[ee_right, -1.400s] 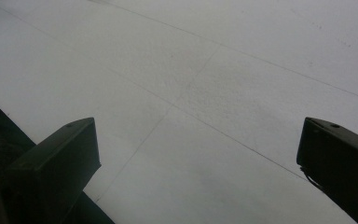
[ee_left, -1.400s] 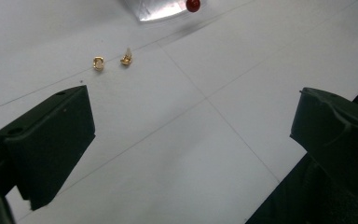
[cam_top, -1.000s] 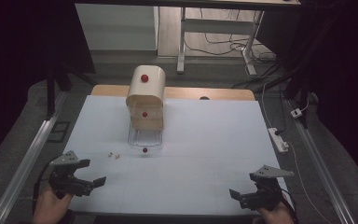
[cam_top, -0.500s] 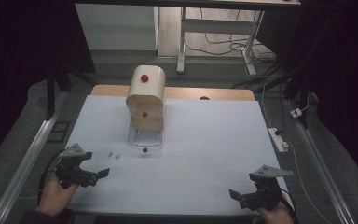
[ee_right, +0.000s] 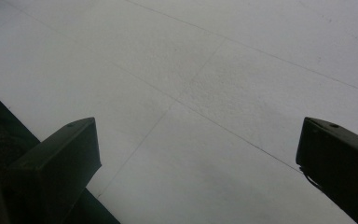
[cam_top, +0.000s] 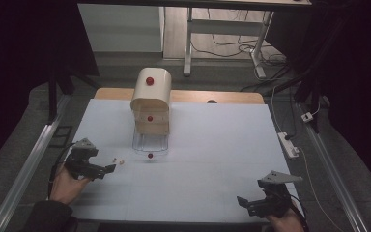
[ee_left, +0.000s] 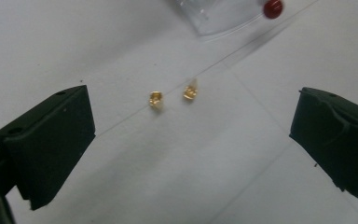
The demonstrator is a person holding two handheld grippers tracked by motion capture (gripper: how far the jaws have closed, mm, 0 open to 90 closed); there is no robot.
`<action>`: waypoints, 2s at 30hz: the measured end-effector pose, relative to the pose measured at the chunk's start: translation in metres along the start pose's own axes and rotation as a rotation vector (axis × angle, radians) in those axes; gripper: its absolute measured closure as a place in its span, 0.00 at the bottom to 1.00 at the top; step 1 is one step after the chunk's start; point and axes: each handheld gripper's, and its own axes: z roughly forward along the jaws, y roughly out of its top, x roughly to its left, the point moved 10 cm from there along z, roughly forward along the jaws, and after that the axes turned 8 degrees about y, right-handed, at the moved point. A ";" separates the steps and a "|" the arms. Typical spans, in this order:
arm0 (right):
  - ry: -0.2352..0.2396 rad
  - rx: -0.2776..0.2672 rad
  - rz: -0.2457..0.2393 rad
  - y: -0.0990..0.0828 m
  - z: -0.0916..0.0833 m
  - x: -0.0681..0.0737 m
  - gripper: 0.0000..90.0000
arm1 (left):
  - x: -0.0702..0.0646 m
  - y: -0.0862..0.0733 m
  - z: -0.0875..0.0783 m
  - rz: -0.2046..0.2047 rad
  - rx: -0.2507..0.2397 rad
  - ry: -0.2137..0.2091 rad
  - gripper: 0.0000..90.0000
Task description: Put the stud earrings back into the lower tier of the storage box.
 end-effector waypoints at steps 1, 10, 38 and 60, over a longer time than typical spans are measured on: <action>0.001 0.001 0.000 0.000 0.000 0.000 0.00 | 0.003 -0.001 0.005 0.014 0.025 0.028 0.00; 0.003 0.015 -0.002 -0.001 0.001 0.000 0.01 | 0.019 0.001 0.024 -0.006 0.066 0.064 0.00; -0.004 0.024 -0.011 -0.002 0.002 0.001 0.01 | 0.015 -0.003 0.047 0.094 0.207 0.051 0.91; -0.003 0.026 -0.012 -0.002 0.002 0.001 0.01 | 0.007 0.033 0.020 0.015 -0.044 -0.042 0.94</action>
